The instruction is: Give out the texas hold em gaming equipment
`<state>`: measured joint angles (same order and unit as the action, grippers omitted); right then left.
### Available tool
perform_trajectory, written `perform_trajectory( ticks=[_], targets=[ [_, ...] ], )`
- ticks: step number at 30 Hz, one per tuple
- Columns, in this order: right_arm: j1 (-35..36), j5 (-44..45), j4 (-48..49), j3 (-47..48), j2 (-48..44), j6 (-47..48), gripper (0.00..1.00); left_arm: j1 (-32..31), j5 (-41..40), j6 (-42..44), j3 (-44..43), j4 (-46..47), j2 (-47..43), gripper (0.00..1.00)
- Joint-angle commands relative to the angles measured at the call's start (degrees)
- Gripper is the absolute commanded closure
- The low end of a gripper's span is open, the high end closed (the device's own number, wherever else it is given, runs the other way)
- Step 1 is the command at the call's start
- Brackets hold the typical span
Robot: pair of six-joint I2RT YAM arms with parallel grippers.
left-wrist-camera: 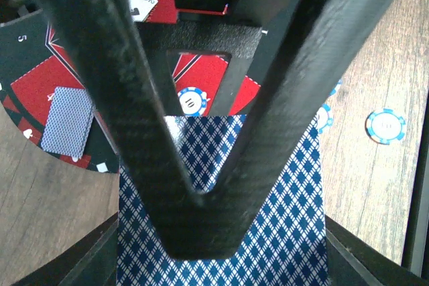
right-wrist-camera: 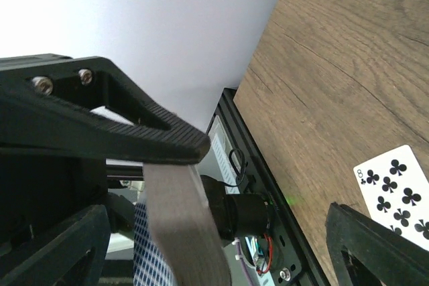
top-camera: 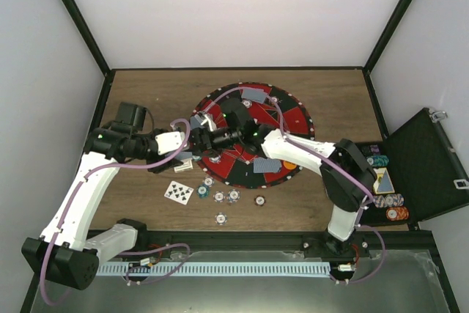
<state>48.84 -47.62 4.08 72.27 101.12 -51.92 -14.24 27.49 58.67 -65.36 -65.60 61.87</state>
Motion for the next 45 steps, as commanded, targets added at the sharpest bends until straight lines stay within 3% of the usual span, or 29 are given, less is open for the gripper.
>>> perform_trajectory(
  ticks=[1, 9, 24, 35, 42, 45],
  targets=[
    [0.56, -3.00, 4.17, 3.27, 2.99, -2.70, 0.10, 0.08, 1.50, -0.12, -0.30, 0.85, -0.48, 0.95],
    [-0.82, -3.63, 1.40, 2.53, 4.91, -0.30, 0.15, 0.09, 1.04, 0.09, -0.73, 0.38, -0.75, 0.96],
    [-5.04, -0.79, -4.07, -2.43, -0.58, 3.58, 0.38, 0.05, 1.60, 0.01, -0.69, 0.56, -0.54, 0.95],
    [-6.13, -0.86, -5.21, -2.48, -5.87, 1.49, 0.79, 0.05, 1.30, 0.03, -0.27, 0.92, -0.52, 0.95],
    [-9.02, -1.66, -7.60, -4.11, -9.75, 1.81, 0.98, 0.09, 1.21, 0.10, -0.38, 0.92, -0.41, 0.95],
    [-10.95, -1.30, -12.38, -3.13, -10.78, 5.49, 0.99, 0.09, 0.87, 0.08, -0.37, 0.92, -0.34, 0.95]
  ],
)
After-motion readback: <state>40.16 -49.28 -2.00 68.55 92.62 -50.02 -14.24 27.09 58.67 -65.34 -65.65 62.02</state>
